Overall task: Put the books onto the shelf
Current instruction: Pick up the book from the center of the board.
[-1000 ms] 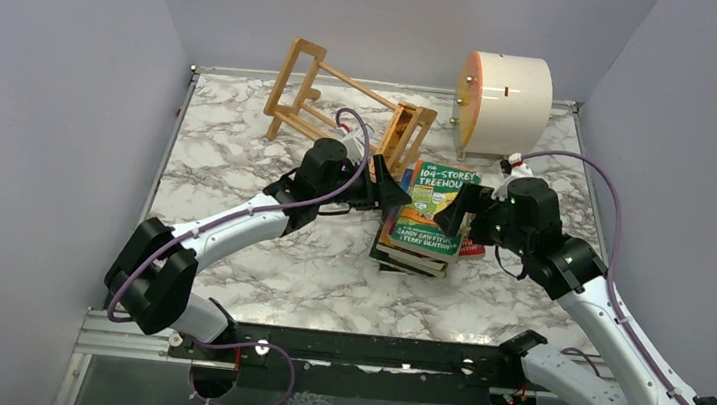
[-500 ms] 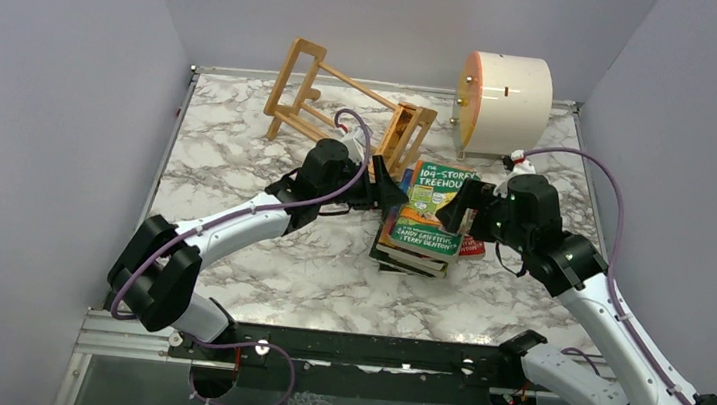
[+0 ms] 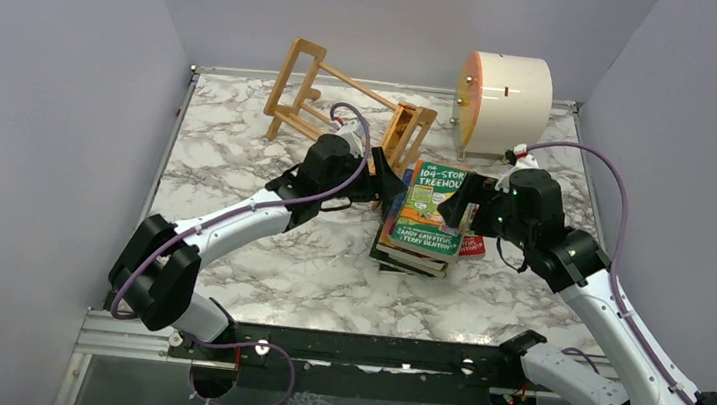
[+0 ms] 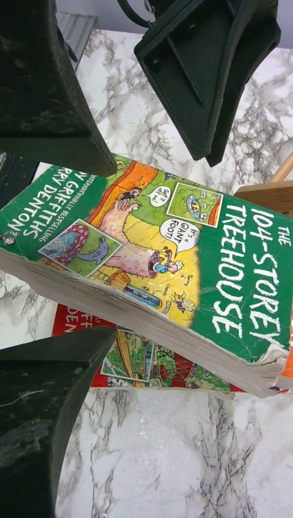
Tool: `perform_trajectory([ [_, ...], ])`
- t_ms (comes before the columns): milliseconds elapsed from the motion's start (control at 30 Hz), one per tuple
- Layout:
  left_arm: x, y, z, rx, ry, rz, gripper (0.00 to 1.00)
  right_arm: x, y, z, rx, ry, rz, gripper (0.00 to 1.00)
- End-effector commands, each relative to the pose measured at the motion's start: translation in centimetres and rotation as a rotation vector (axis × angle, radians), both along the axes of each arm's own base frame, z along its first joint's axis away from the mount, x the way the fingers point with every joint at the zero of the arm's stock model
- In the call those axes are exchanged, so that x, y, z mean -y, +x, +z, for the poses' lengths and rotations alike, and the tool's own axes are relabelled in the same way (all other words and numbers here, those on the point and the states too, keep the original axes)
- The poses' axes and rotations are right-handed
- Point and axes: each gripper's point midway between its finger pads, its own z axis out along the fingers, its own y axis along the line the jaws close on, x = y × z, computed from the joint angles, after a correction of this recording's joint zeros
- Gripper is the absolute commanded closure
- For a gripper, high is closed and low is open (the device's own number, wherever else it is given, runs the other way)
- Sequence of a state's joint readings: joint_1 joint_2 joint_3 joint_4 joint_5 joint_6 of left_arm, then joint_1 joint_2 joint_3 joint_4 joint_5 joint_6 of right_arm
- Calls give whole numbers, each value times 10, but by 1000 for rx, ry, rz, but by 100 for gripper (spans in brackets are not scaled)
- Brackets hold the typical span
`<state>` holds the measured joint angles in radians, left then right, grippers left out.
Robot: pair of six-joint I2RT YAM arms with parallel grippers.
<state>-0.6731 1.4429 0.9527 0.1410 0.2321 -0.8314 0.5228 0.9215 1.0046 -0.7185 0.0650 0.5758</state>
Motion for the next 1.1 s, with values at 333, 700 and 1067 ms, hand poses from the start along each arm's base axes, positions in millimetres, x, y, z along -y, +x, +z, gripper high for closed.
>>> perform_trajectory([
  [333,12,12,12,40,-30,-3,40,-22,-4,13,27,61,114,11],
  [700,26,5,19,27,-94,-70,40,-35,-1,10,44,75,187,11],
  [1067,38,-5,8,-17,-97,-154,40,-34,-1,4,35,62,187,11],
])
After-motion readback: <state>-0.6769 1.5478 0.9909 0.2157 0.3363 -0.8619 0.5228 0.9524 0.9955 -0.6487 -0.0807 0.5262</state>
